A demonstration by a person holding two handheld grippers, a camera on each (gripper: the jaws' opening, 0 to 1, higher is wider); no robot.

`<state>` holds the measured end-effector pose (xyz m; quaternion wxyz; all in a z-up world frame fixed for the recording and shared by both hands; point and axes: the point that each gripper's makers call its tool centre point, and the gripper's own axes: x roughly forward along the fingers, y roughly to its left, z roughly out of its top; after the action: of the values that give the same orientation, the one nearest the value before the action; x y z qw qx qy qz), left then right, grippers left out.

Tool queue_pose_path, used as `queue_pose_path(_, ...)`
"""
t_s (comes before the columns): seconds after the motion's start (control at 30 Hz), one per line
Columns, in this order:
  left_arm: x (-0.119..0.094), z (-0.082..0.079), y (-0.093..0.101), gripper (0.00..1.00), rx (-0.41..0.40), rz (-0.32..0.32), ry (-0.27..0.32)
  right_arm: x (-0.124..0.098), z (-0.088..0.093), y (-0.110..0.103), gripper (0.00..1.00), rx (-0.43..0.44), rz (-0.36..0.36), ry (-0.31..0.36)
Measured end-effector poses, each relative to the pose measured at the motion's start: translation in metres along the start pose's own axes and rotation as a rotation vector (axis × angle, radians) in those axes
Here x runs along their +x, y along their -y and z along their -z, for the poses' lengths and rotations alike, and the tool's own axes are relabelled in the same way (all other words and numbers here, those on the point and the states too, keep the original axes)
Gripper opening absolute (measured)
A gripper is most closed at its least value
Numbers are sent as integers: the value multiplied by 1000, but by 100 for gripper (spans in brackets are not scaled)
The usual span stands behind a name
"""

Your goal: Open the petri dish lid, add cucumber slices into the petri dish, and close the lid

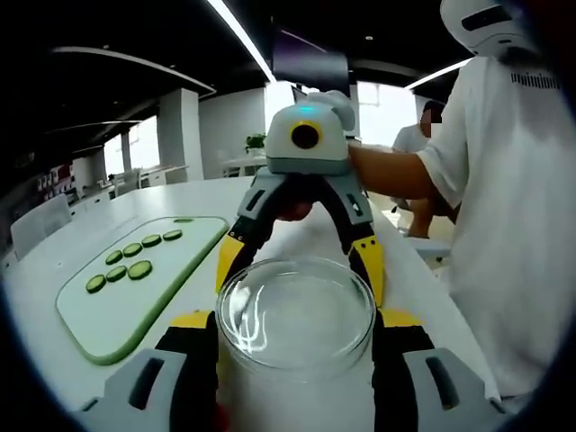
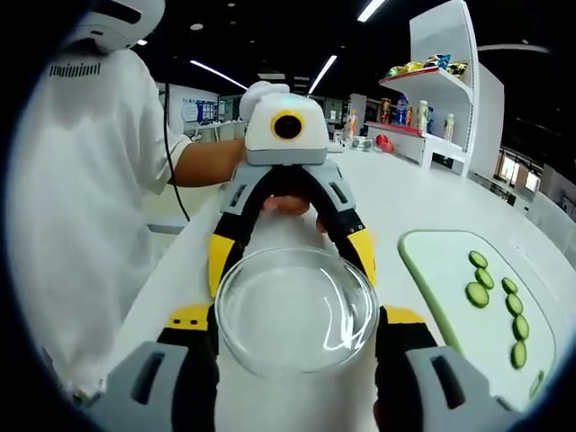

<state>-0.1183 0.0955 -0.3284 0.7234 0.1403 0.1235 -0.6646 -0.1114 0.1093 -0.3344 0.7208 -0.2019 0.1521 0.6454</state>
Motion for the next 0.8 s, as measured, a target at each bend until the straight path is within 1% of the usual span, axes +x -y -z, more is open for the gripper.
queue_pose_path(0.2,-1,-1,0,69,4,-1,-5,-1,-2,0,70,-6,3,-1)
queue_pose_path(0.8,-5,-10,1,69,25,-9,-1,-6,-11,0,70,-21,12,9)
